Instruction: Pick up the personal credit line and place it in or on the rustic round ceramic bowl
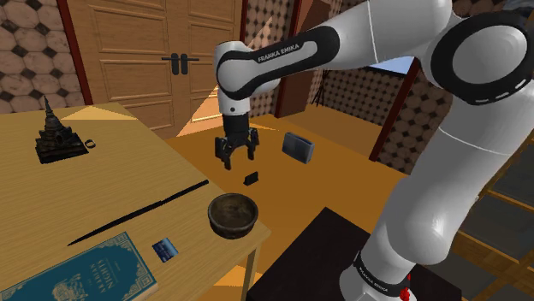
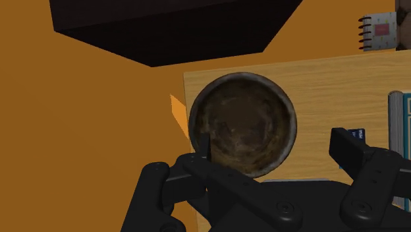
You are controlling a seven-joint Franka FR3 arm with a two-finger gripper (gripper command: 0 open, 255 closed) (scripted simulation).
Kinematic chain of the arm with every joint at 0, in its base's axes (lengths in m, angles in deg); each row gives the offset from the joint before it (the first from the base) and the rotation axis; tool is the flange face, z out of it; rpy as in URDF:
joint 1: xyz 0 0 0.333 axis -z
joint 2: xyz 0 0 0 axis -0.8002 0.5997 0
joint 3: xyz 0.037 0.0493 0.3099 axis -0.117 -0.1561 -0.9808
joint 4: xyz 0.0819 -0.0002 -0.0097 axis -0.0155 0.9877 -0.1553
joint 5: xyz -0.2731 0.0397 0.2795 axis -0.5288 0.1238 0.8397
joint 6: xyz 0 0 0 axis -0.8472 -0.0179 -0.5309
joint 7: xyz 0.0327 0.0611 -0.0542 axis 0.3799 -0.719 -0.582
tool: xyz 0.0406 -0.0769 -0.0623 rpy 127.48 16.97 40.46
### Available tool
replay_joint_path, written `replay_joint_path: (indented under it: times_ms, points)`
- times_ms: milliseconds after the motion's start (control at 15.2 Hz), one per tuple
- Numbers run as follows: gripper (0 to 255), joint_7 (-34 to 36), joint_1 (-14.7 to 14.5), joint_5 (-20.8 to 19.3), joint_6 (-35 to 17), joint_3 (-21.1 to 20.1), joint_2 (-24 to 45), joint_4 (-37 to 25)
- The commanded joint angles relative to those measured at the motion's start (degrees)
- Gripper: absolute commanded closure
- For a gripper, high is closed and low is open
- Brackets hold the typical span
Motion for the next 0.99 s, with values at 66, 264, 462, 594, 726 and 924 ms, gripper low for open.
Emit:
replay_joint_path:
  times_ms: [66,264,462,594,726,924]
  points:
    - [0,1.61,-1.06,0.56,-0.68,-1.08,6.37,-3.64]
    - [0,2.91,-2.07,0.88,-1.06,-1.87,13.05,-7.97]
    - [0,4.13,-3.14,1.10,-0.99,-2.54,19.84,-12.88]
    - [0,4.90,-3.91,1.22,-0.68,-2.93,24.42,-16.50]
    - [0,5.63,-4.72,1.33,-0.14,-3.26,29.07,-20.41]
    - [0,6.66,-6.01,1.48,1.11,-3.70,36.20,-26.94]
